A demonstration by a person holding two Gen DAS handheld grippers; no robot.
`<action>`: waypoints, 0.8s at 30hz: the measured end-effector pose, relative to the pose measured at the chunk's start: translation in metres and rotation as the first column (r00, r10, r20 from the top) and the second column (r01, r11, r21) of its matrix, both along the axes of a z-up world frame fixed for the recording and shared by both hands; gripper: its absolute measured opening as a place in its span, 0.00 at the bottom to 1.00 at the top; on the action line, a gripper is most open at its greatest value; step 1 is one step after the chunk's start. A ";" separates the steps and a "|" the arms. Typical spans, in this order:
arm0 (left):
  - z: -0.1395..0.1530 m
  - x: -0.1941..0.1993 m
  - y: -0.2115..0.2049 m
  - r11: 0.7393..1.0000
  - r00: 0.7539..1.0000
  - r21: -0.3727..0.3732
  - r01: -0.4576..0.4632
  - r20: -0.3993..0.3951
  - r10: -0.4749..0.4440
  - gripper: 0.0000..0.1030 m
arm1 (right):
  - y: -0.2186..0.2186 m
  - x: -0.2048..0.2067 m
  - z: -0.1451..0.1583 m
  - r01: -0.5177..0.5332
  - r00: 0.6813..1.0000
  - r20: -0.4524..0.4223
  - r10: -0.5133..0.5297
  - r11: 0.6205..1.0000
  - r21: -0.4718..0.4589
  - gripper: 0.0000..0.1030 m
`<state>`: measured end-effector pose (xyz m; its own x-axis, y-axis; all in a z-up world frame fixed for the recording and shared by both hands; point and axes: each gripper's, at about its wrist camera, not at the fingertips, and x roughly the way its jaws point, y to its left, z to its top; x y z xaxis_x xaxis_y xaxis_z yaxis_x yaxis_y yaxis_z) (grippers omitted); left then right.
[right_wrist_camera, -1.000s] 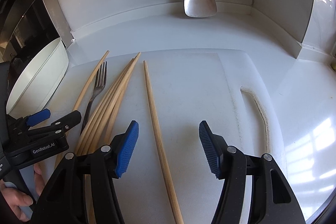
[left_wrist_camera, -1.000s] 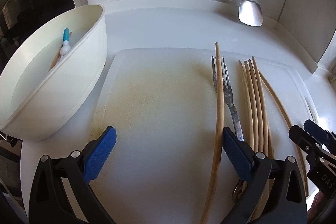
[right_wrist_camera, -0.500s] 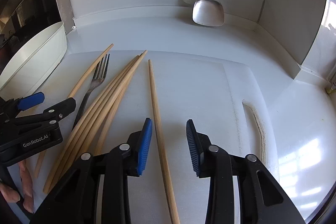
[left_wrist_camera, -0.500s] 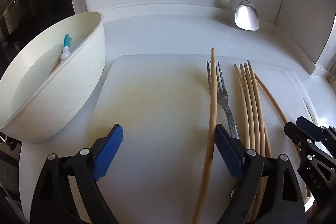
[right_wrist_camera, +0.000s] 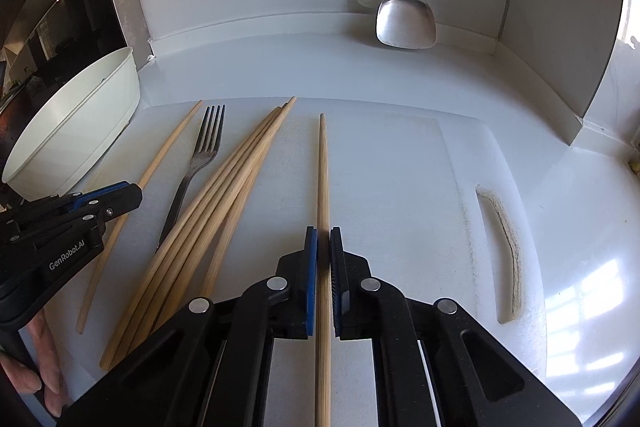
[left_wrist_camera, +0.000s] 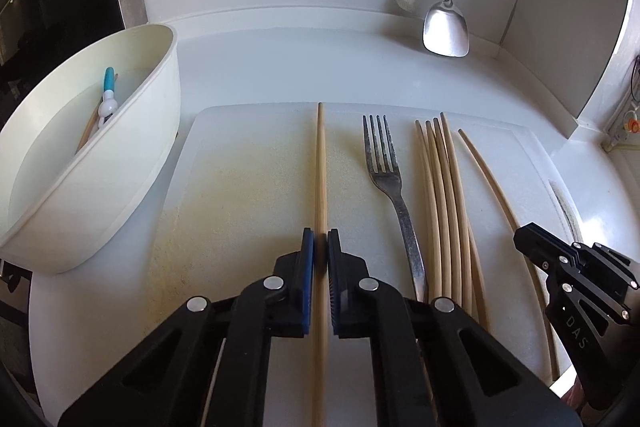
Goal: Organize utensils
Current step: 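Close the left gripper on a wooden chopstick while the right gripper grasps another chopstick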
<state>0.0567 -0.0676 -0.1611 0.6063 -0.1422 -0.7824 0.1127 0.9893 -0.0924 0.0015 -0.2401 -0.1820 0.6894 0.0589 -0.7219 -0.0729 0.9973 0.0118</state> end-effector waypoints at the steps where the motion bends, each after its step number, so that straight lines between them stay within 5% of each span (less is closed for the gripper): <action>1: 0.000 0.000 0.002 1.000 1.000 -0.014 -0.004 -0.006 0.004 0.08 | -0.001 -0.001 0.000 0.001 1.000 0.001 -0.001 1.000 0.010 0.06; 24: 0.041 -0.018 0.008 0.999 1.000 -0.035 -0.012 -0.003 0.012 0.07 | -0.004 -0.016 0.030 -0.007 1.000 0.022 0.006 0.999 0.043 0.06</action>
